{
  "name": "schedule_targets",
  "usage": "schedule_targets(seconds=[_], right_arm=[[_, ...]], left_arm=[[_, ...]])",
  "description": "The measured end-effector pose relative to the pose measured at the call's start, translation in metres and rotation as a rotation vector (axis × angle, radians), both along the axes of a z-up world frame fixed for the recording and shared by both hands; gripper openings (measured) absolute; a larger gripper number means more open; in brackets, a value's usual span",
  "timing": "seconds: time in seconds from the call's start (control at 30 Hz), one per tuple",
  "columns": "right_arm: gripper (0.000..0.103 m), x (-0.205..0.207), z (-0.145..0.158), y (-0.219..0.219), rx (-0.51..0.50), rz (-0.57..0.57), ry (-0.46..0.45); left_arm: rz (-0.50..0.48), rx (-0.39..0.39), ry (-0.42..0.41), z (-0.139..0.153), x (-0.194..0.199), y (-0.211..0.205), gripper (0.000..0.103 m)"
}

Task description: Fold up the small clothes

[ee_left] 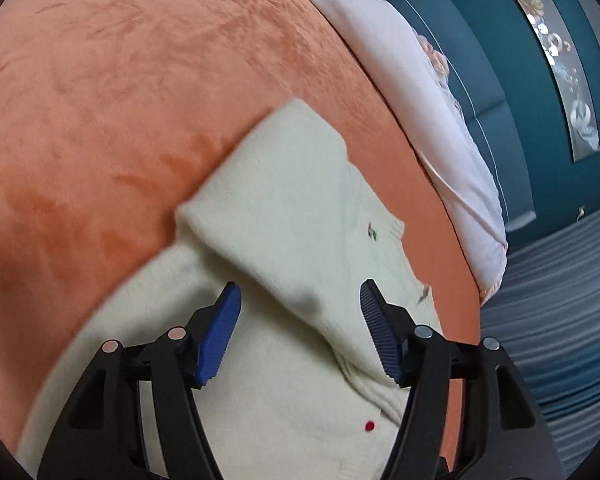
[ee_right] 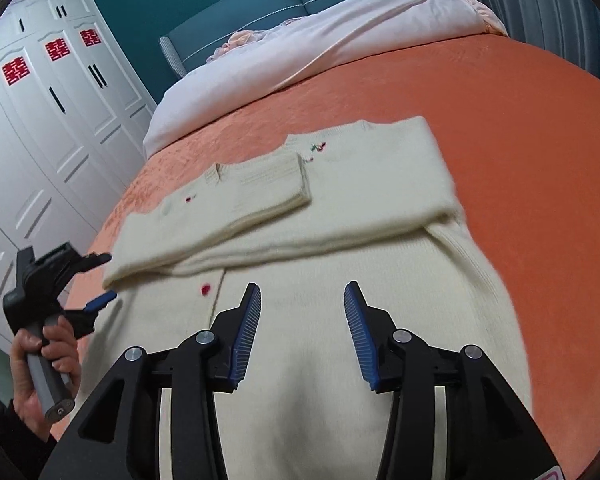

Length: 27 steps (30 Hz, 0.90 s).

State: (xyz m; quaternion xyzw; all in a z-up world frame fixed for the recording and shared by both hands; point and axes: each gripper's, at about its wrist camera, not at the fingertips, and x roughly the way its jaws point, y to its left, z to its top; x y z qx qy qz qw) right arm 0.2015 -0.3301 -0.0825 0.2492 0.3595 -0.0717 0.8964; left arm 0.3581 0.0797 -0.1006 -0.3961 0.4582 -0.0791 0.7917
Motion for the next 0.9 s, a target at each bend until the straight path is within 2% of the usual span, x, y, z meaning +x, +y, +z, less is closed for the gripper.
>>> schedule_targets(seconds=[0.1,0.17,0.2,0.23,0.27,0.3,0.33,0.47,0.53,0.57,0.63,0.67,0.7,0.83,0.87,0.9], right_arm=[[0.047,0.054,-0.011,-0.005,0.021,-0.013,0.030],[0.051,0.085,-0.024,-0.004,0.039,-0.005,0.071],[0.051,0.096,-0.032,-0.004,0.059,-0.012,0.087],[0.051,0.105,-0.040,-0.003,0.088,-0.020,0.102],[0.040,0.112,-0.046,-0.001,0.109,-0.035,0.104],[0.021,0.115,-0.044,0.001,0.122,-0.036,0.082],[0.008,0.117,-0.036,0.003,0.128,-0.029,0.054],[0.005,0.085,0.036,0.002,0.089,-0.046,-0.213],[0.005,0.064,0.047,-0.005,0.026,-0.077,-0.254],[0.005,0.062,0.039,-0.009,-0.007,-0.088,-0.217],[0.005,0.075,-0.017,-0.024,-0.017,-0.102,0.004],[0.003,0.079,-0.048,-0.029,0.015,-0.103,0.117],[0.002,0.071,-0.057,-0.033,0.050,-0.109,0.095],[0.000,0.039,-0.027,-0.046,0.070,-0.190,-0.037],[0.000,0.037,-0.031,-0.051,0.067,-0.206,-0.024],[0.000,0.039,-0.043,-0.059,0.074,-0.216,0.033]], left_arm=[[0.049,-0.049,0.056,-0.016,0.014,0.014,0.058],[0.075,-0.098,0.086,-0.027,0.016,0.017,0.050],[0.081,-0.106,0.087,-0.029,0.014,0.015,0.038],[0.077,-0.119,0.084,-0.033,0.013,0.020,0.021],[0.066,-0.130,0.082,-0.034,0.014,0.019,0.015],[0.072,-0.129,0.074,-0.030,0.014,0.020,0.010],[0.079,-0.129,0.047,-0.024,0.016,0.023,0.009],[0.027,-0.094,-0.088,0.009,0.017,0.014,0.009],[-0.021,-0.082,-0.074,0.005,0.020,0.004,0.009],[-0.038,-0.051,-0.046,-0.003,0.021,-0.004,0.009],[-0.047,0.029,0.023,-0.026,0.020,-0.018,0.009],[-0.039,0.028,0.041,-0.035,0.018,-0.019,0.009],[-0.022,0.010,0.029,-0.039,0.014,-0.018,0.009],[-0.028,0.027,0.009,-0.036,0.009,-0.014,0.011],[-0.036,0.038,0.003,-0.037,0.010,-0.015,0.011],[-0.044,0.054,-0.004,-0.036,0.012,-0.016,0.011]])
